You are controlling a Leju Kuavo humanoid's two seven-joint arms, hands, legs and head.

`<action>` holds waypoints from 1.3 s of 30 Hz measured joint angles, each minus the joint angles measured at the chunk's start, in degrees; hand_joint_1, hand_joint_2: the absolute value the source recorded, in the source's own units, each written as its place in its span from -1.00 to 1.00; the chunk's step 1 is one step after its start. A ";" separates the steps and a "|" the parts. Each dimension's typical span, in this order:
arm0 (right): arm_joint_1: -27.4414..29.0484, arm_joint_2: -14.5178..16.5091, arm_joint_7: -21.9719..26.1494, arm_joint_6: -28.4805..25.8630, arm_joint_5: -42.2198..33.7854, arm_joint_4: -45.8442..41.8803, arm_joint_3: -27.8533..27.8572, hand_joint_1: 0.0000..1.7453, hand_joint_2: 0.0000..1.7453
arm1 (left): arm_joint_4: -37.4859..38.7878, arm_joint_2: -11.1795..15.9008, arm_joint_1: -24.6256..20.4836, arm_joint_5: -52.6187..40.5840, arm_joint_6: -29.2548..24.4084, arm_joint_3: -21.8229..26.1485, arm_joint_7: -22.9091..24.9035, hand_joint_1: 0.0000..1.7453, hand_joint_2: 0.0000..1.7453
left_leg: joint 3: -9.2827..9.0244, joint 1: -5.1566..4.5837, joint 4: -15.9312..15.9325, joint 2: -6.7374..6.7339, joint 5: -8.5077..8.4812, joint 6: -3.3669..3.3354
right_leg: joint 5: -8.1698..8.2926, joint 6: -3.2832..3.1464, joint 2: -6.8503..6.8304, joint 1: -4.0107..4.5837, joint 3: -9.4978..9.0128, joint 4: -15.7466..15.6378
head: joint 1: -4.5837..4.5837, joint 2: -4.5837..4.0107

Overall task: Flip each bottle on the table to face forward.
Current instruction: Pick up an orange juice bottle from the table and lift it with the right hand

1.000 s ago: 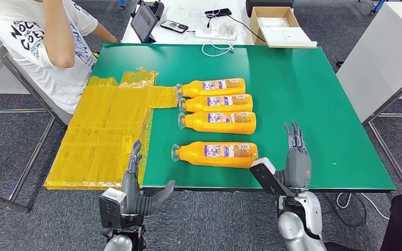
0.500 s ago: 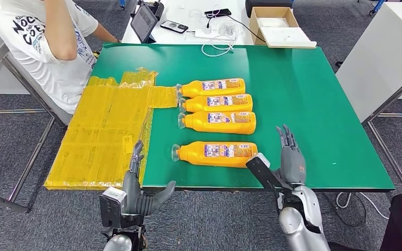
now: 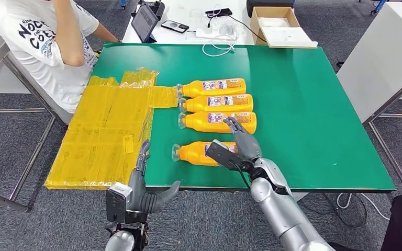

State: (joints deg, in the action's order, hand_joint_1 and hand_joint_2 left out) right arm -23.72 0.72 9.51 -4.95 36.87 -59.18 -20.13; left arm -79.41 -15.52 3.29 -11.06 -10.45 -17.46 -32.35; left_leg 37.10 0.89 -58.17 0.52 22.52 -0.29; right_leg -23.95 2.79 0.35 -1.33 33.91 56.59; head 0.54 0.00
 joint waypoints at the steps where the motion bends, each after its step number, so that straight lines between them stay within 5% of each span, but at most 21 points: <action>1: -0.20 0.16 0.04 -0.34 -0.13 0.28 -0.60 -1.00 1.00 | 0.16 0.00 -0.05 0.00 0.06 -0.01 0.00 -1.00 1.00 | 0.02 0.00 0.00 0.00 0.00 0.00 | 0.00 0.00 0.00 0.00 0.00 0.00 | 0.00 0.00; 17: -2.53 0.44 -0.23 1.62 -0.57 4.60 -5.63 -1.00 1.00 | 0.63 0.00 -0.26 0.92 -0.12 0.25 -0.04 -1.00 1.00 | 0.05 -0.02 0.00 0.00 -0.03 -0.04 | 0.02 0.00 0.00 -0.01 0.04 -0.01 | 0.01 0.00; 28: -1.75 -1.62 0.11 1.98 -1.07 5.74 -6.06 -1.00 1.00 | 0.63 -0.13 -0.14 0.94 -0.56 1.16 -0.17 -1.00 1.00 | 0.08 -0.03 0.00 -0.01 -0.03 -0.04 | 0.02 0.00 0.00 -0.02 0.07 -0.01 | 0.00 0.00; 39: -0.93 -5.97 -4.39 1.66 -0.18 5.80 -5.43 -1.00 1.00 | 0.74 -0.19 -0.01 0.94 -0.72 1.49 -0.17 -1.00 1.00 | 0.07 -0.05 -0.01 0.01 -0.02 -0.05 | 0.01 0.01 -0.01 -0.04 0.04 -0.03 | 0.01 0.00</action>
State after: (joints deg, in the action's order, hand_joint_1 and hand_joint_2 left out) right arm -24.65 -5.25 5.12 -3.29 36.69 -53.38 -25.57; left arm -78.66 -15.70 3.28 -10.12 -11.17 -15.98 -32.52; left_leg 37.17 0.84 -58.18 0.54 22.50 -0.35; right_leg -23.93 2.80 0.34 -1.37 33.95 56.57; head 0.55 0.00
